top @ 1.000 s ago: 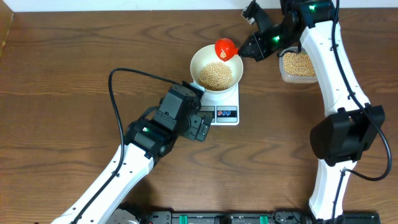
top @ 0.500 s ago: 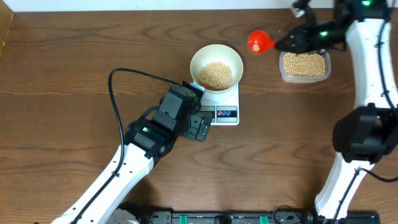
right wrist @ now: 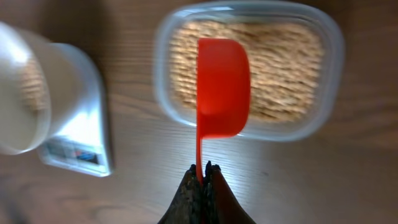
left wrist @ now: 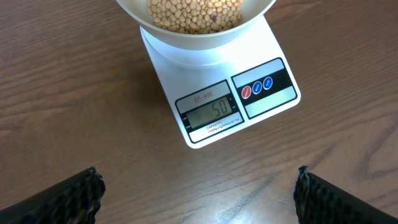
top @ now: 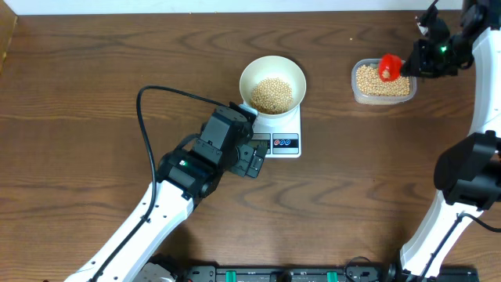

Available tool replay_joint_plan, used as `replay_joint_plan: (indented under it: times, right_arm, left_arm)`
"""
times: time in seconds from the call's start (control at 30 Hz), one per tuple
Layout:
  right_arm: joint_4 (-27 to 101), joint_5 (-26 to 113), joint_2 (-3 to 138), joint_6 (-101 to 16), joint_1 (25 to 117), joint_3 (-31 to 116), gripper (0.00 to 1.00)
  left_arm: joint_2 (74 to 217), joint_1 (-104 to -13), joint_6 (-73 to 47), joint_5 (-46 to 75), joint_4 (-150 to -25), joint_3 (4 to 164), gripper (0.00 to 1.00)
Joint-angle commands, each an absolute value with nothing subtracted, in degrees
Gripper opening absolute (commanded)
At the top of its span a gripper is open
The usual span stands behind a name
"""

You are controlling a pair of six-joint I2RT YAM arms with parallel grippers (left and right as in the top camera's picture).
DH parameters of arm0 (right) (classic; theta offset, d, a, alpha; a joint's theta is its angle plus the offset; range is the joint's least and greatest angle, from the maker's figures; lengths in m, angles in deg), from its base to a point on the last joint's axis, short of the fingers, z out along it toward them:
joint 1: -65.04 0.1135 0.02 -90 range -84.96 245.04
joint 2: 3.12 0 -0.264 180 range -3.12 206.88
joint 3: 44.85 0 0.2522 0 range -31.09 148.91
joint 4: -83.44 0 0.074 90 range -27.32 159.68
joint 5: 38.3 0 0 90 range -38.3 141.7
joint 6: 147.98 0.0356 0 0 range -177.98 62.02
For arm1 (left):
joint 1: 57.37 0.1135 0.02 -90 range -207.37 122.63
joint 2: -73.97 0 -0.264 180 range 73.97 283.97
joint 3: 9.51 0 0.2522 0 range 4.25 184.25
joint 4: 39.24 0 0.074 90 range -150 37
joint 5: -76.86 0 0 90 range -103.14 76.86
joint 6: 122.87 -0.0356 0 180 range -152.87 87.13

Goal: Scoop item into bowl and weigh 50g on scale
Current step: 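Carry the red scoop right and lower it into the chickpea tub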

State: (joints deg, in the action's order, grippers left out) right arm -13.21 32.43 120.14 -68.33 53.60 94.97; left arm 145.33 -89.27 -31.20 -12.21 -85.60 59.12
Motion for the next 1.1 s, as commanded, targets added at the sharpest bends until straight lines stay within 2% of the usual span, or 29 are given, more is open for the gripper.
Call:
replay_joint_plan:
  times: [0.0,0.2,0.5,0.7,1.07]
  right_arm:
    - [-13.26,48.04,118.06,-63.04,56.44,96.00,0.01]
    - [-13.37,63.95,118.06,-60.15,62.54,95.98,0.01]
    - [-13.28,69.04,118.06,-60.15,67.78,95.98,0.01]
    - [-13.32,55.34,118.06,-60.13,65.07,95.98,0.01]
    - [-14.64,26.20,118.04,-63.78,52.86,95.98,0.01]
  left_arm:
    - [145.24,-88.94,-31.09,-12.97,-85.58,58.60,1.00]
    - [145.24,-88.94,-31.09,-12.97,-85.58,58.60,1.00]
    - [145.24,-88.94,-31.09,-12.97,-85.58,58.60,1.00]
    - [145.24,-88.94,-31.09,-12.95,-85.58,58.60,1.00]
    - [145.24,-88.94,-31.09,-12.97,-85.58,58.60,1.00]
